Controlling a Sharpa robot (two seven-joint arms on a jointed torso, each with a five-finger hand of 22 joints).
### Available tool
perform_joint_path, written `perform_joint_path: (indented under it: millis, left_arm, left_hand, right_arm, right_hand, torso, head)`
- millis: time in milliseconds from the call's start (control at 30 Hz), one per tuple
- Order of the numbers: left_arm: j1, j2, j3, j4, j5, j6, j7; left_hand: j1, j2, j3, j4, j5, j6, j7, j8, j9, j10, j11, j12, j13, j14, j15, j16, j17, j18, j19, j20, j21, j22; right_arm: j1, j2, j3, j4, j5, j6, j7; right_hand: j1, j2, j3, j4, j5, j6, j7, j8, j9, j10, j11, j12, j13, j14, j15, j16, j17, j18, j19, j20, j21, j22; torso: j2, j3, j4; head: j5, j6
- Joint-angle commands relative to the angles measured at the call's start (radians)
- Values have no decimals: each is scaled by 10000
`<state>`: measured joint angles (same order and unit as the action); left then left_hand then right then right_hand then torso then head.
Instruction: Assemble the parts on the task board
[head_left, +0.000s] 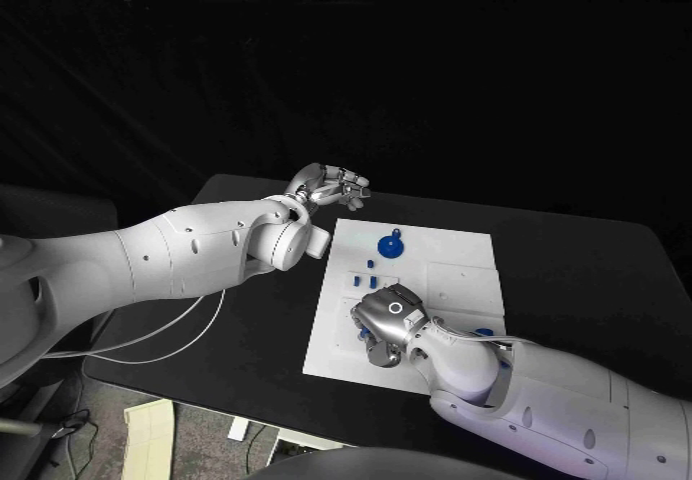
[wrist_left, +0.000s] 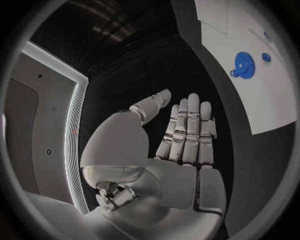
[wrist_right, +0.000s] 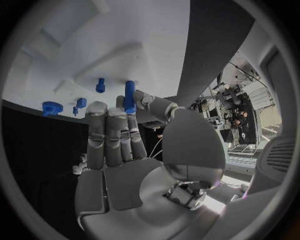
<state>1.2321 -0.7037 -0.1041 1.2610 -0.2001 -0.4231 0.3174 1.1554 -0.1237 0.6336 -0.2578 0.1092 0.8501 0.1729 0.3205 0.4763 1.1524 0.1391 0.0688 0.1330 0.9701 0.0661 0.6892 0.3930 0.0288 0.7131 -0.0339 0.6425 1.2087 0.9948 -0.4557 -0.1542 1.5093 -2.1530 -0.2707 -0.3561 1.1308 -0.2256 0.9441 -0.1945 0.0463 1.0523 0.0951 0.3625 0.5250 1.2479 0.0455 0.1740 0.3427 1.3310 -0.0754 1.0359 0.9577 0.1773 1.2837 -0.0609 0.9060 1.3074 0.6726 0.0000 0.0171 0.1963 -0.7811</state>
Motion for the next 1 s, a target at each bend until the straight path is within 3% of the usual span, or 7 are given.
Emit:
perform_joint_path:
  millis: [33, 1000]
  left_arm:
    - [16, 16, 9, 22, -43, 103, 81]
    - [16, 16, 9, 22, -55, 102, 70]
  left_hand:
    - [20, 63, -52, -3, -47, -71, -28, 53, -13, -14, 16, 48, -9, 94, 2, -53, 12, 111, 50, 7, -51, 17]
    - [37, 62, -49, -7, -47, -70, -29, 59, -19, -15, 17, 48, -13, 97, 3, -72, 35, 111, 52, 8, -62, 27]
  right_arm:
    - [-4, 4, -3, 45, -21, 64, 73]
    - [-4, 44, -5, 55, 74, 193, 123]
  right_hand:
    - [37, -8, 58, -20, 45, 91, 10, 45, 13, 800, -188, 57, -5, -50, -91, 51, -14, 845, 1, -54, 62, 186]
    - [35, -2, 61, -39, 40, 95, 4, 52, 51, 793, -198, 82, 84, -51, -100, 67, -13, 845, 14, -66, 78, 188]
  torso:
    - [-3, -5, 5]
    - [-1, -9, 3]
  head:
    - [-1, -2]
    - [14, -61]
